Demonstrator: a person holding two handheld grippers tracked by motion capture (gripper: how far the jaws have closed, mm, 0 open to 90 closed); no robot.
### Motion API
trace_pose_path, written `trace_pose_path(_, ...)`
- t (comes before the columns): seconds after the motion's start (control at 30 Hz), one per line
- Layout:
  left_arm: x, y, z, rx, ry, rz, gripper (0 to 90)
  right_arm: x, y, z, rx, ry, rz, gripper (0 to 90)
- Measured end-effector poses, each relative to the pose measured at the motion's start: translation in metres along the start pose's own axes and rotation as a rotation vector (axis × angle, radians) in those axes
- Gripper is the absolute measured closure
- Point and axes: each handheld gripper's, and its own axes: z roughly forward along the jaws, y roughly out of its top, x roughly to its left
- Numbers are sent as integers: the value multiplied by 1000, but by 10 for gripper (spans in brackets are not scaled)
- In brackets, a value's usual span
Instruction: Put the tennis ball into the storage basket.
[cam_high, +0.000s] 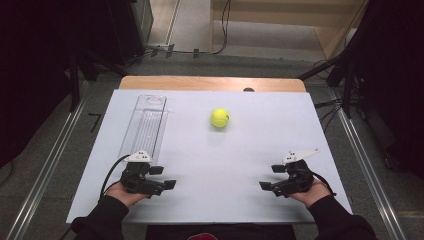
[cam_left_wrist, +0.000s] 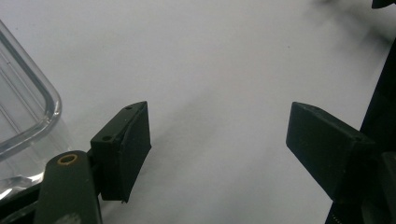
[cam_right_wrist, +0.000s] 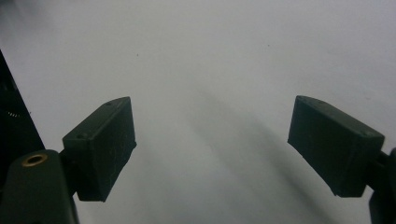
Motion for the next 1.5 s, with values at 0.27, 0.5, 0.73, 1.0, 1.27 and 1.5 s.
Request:
trace_pose_path(0.27, 0, 0, 0, 0, -7, -5, 227, 1, 0, -1, -2, 3, 4, 130)
trace_pose_path(0.5, 0, 1, 0, 2, -2, -1, 227, 1, -1, -1, -1, 4, 5, 129)
trace_pose_path(0.73, 0, 1, 0, 2, -7, -5, 227, 1, -1, 0, 4, 8, 7, 130)
trace_pose_path(1.0, 1, 0, 0, 5, -6, -3, 227, 1, -1, 0, 4, 10, 8, 129)
trace_pose_path(1.27, 1, 0, 0, 9, -3, -2, 227, 2, -1, 0, 8, 9, 4, 130)
trace_pose_path(1.5, 1, 0, 0, 10, -4, -2, 227, 2, -1, 0, 9, 10, 0, 130)
